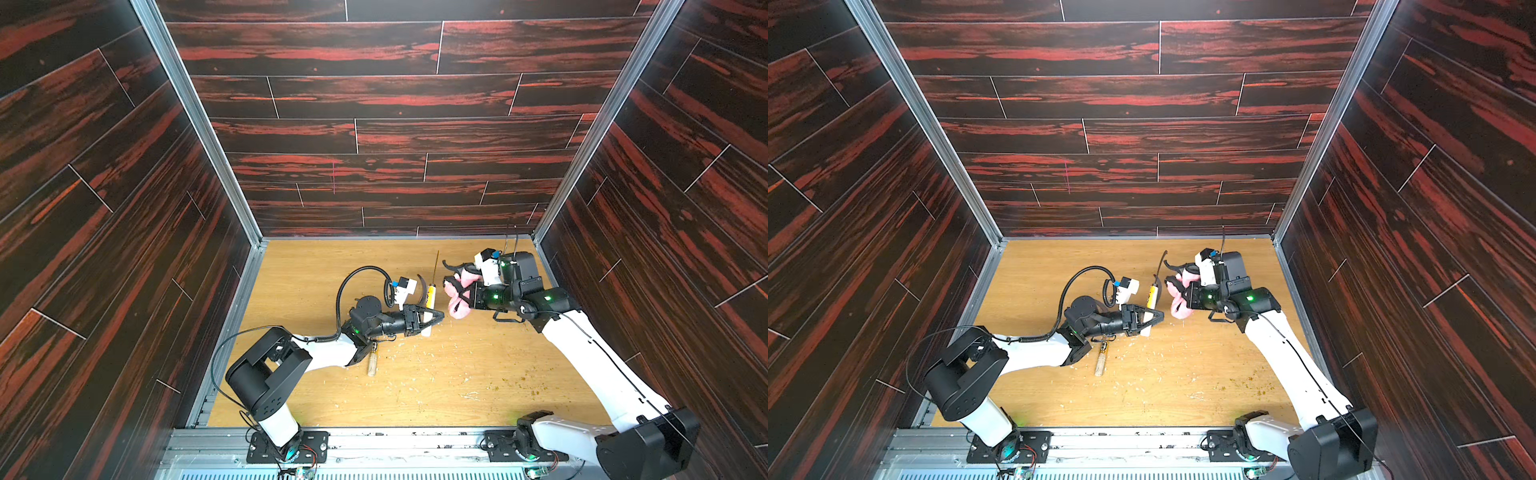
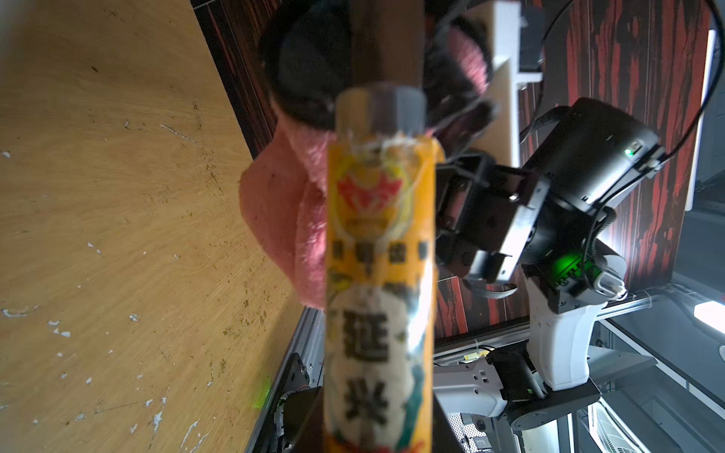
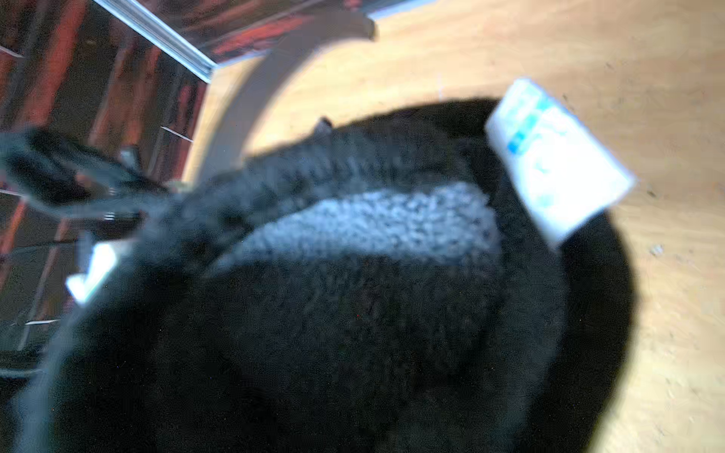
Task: Wipe small sickles with rags
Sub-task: Wipe the small sickle.
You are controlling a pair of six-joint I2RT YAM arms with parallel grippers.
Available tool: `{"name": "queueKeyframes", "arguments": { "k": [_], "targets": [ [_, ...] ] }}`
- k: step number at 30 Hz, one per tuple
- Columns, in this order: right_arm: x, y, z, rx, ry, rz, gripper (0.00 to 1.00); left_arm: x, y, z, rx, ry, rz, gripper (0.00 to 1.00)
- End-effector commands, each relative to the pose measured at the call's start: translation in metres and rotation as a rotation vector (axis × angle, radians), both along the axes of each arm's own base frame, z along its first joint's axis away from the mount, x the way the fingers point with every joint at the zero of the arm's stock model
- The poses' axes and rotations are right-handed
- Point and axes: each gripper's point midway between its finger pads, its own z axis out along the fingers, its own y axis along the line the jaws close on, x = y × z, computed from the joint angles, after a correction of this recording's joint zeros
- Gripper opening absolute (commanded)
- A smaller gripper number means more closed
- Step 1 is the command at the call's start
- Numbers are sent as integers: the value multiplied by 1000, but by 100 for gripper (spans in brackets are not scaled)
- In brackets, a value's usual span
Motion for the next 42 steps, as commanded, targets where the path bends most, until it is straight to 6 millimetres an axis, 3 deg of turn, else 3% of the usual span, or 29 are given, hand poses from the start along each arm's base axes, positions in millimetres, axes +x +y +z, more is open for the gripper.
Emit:
{"name": "queueKeyframes", "arguments": {
  "k": [1, 13, 15, 23, 26, 34, 42],
  "targets": [
    [4, 18, 33, 74, -87, 75, 4, -5, -5, 28, -55, -70, -22, 0],
    [20, 55, 45, 210, -111, 150, 3, -19, -25, 47, -151, -65, -94, 0],
    [28, 57, 42, 219, -109, 137, 2, -24, -27, 57, -188, -66, -115, 0],
    [60, 60, 41, 227, -120, 117, 2, -32, -35, 48, -154, -65, -152, 0],
    [73, 58, 41, 223, -121, 112, 2, -39, -32, 55, -135, -100, -160, 0],
    [99, 52, 38, 205, -118, 113, 2, -49, -29, 37, -52, -104, -181, 0],
    [126, 37, 31, 188, -111, 85, 2, -58, -21, 2, 89, -101, -190, 0]
  ]
}}
